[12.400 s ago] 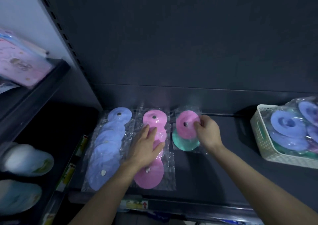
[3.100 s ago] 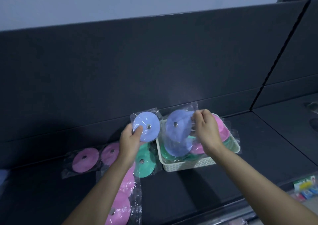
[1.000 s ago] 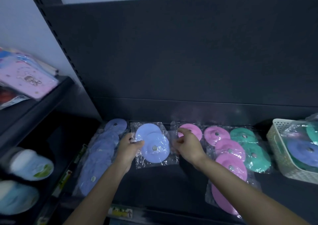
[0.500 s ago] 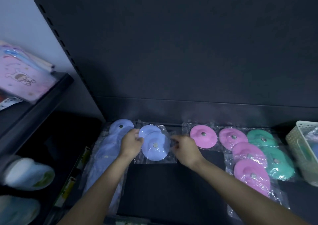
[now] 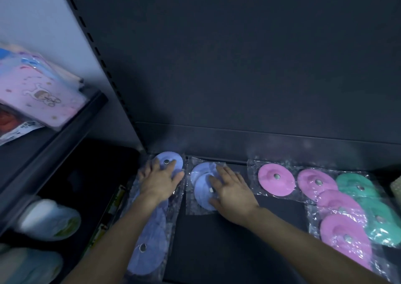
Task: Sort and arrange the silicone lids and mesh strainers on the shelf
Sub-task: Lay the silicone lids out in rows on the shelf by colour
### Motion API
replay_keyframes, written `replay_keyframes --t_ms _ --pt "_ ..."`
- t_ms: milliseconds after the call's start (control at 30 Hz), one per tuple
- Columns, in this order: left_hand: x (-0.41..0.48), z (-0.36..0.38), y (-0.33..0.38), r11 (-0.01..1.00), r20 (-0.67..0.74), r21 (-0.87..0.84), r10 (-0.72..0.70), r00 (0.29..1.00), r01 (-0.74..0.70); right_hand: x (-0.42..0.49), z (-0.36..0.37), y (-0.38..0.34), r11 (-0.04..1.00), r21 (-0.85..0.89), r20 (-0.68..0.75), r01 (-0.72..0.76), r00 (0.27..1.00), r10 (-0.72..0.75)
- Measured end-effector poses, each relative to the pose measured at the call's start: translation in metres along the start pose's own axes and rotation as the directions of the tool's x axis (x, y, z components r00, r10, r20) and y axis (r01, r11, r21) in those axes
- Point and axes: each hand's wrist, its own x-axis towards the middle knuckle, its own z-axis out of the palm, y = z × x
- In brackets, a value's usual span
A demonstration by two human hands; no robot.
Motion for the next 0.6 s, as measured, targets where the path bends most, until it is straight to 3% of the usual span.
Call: replay_keyframes --t_ms 233,500,600 --pt "0.002 -0.001 -0.009 0.994 0.062 -0.082 0.080 0.995 -0.075 0.006 0.008 -0.003 1.000 -0.018 0.031 -0.023 0.999 0.023" --pt "-0.007 -0.003 -0.012 0.980 0.069 -0.045 0.196 0.978 -0.194 -0.001 0.010 -0.004 0.999 -0.004 0.012 -0.049 0.999 0.049" --pt "-0.007 -0.002 -0.012 0.988 0.099 -0.030 0.151 0.984 -0.149 0.003 0.006 -0.004 0.998 -0.020 0.022 -0.055 0.998 0.055"
